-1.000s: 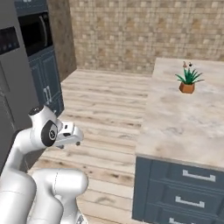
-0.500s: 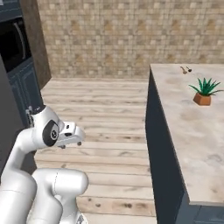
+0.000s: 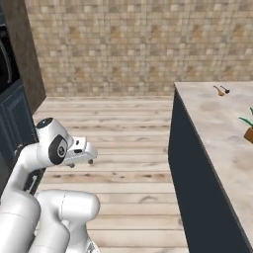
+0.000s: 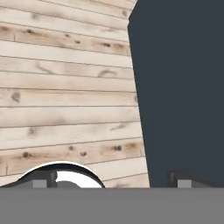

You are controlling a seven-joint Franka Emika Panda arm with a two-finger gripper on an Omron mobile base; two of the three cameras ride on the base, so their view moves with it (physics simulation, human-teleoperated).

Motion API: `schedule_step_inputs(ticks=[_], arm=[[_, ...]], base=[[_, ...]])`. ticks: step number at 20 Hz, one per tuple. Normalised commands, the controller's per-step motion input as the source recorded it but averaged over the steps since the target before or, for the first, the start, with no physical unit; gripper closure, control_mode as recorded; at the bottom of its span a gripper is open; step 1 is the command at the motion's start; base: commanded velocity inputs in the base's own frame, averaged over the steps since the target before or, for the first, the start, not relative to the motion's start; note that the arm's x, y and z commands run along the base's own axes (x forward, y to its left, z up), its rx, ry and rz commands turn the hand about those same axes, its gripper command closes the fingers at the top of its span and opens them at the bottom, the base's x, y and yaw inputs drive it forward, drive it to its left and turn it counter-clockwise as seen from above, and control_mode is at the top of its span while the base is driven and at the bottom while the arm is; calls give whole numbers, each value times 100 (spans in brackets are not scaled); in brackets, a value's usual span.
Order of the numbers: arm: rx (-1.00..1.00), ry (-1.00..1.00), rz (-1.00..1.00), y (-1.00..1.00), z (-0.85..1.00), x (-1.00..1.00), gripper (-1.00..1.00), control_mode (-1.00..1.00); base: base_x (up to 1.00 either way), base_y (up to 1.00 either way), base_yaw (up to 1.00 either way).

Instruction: Pick up the metallic utensils from the counter and place them in the open drawer. Make sure not to pick up any wooden utensils.

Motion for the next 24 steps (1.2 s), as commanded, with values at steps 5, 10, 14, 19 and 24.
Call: schedule_step_inputs(ticks=[5, 10, 14, 19, 24], arm=[[0, 0, 0, 0, 0, 0, -100, 100], [0, 0, 0, 0, 0, 0, -100, 100], [0, 0, 0, 0, 0, 0, -100, 100], [0, 0, 0, 0, 0, 0, -100, 100], [0, 0, 0, 0, 0, 0, -100, 100]], base=[[100, -15, -13], [100, 27, -23], [100, 66, -33], [100, 80, -41], [100, 100, -45]])
